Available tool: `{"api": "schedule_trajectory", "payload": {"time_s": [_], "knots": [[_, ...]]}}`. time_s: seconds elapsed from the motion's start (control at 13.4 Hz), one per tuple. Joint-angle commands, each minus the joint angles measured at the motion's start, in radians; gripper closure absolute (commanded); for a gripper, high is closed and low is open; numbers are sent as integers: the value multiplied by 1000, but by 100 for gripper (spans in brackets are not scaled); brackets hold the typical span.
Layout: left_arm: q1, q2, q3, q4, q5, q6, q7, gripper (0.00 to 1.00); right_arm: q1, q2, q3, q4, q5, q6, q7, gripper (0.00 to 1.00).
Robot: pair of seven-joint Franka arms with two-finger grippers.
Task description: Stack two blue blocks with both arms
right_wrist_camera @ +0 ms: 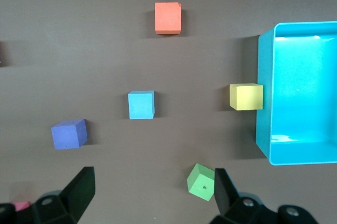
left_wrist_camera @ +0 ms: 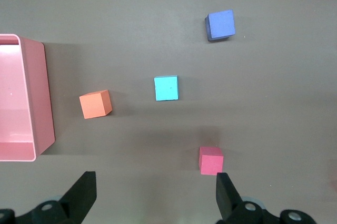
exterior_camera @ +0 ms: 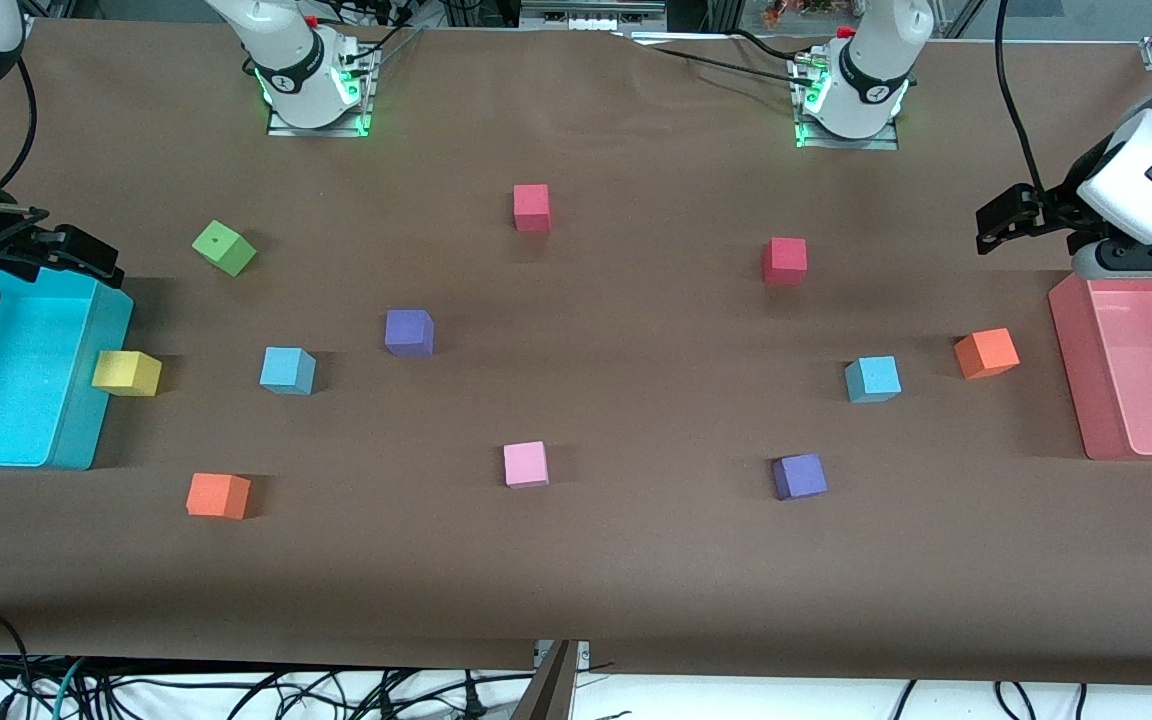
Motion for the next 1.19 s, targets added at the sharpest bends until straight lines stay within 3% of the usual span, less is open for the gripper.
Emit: {"api": "schedule_trajectory", "payload": {"time_s": [0.0, 0.45, 0.67, 0.97, 1.12], "knots": [[6, 7, -4, 7, 7, -17, -10, 0, -3, -14, 2, -14, 15, -3, -15, 0], [4, 19, -5, -11, -1, -17, -15, 0, -1, -14, 4, -14, 15, -14, -11, 0], [67, 19, -4, -22, -109, -3, -2, 0, -1, -11, 4, -14, 15, -8, -5, 0], [62, 13, -22, -22, -73, -4, -5, 0, 3, -11, 6, -14, 12, -8, -2, 0], [64, 4, -74, -25, -4, 3, -8, 0, 3, 4, 6, -14, 14, -3, -5, 0]]}}
